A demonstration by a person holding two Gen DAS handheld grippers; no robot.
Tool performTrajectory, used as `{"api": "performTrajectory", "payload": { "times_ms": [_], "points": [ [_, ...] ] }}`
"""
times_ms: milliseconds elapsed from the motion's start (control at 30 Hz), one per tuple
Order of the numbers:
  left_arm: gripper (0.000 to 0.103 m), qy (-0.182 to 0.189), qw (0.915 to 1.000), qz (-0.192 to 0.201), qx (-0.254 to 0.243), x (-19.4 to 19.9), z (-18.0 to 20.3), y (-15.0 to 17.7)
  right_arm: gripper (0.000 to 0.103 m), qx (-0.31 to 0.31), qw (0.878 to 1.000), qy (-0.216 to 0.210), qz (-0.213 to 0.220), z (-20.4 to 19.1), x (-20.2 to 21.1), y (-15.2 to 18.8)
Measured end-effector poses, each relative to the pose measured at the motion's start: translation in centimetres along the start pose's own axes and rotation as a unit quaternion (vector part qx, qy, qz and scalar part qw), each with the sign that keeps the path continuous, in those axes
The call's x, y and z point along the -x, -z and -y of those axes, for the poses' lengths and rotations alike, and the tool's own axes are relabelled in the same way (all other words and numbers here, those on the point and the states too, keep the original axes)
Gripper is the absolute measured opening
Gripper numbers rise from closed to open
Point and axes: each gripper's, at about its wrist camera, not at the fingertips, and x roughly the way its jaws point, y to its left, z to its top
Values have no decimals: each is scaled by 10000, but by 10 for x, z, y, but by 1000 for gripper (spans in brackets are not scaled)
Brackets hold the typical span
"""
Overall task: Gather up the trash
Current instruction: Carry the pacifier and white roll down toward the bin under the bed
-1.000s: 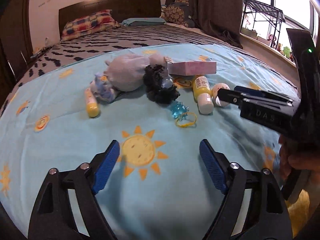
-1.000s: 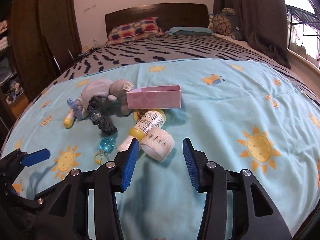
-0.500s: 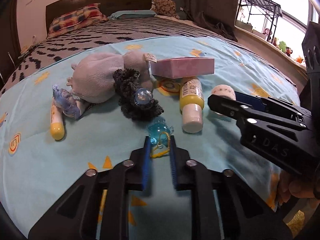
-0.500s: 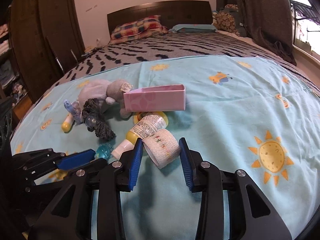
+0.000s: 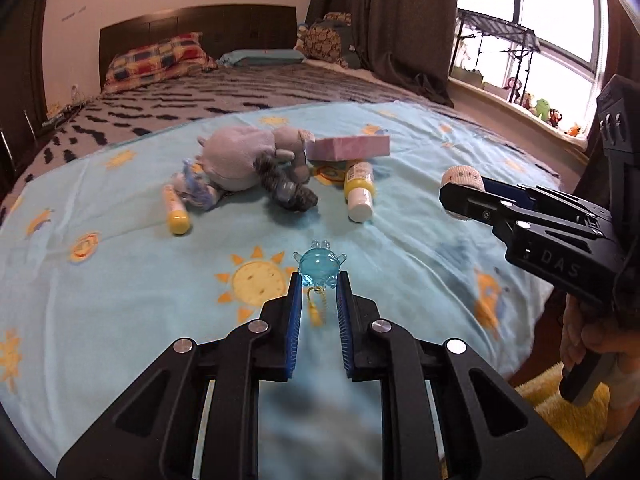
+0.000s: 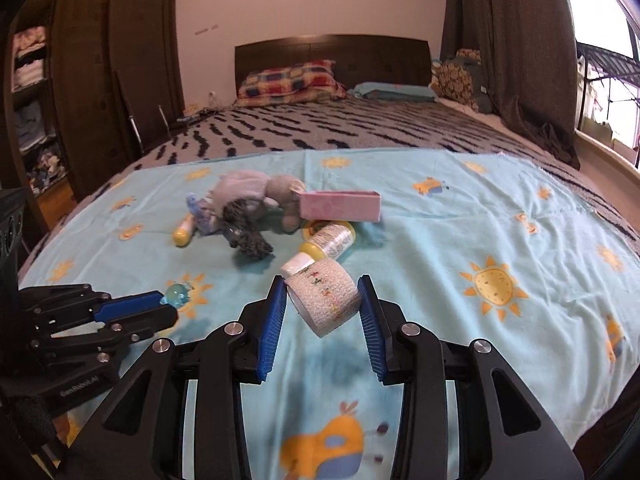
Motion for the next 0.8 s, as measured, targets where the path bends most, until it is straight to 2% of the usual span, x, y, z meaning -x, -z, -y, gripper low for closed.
{"api": "performTrajectory", "payload": {
  "times_ms": [167, 367, 533, 800],
  "points": [
    [16, -191, 9988, 395, -202, 65, 2, 19, 38, 127, 9996, -120, 215, -20, 41, 7],
    [16, -307, 9977, 485, -347, 109, 5, 57, 38, 308, 9987, -358, 200, -48, 76, 35],
    [16, -276, 9994, 208, -98, 122, 1, 101, 38, 275, 9972, -684, -145, -70, 80, 72],
    [16, -239, 9981, -413, 379, 111, -6, 159, 38, 32, 9918, -903, -900, -87, 65, 132]
  ]
}}
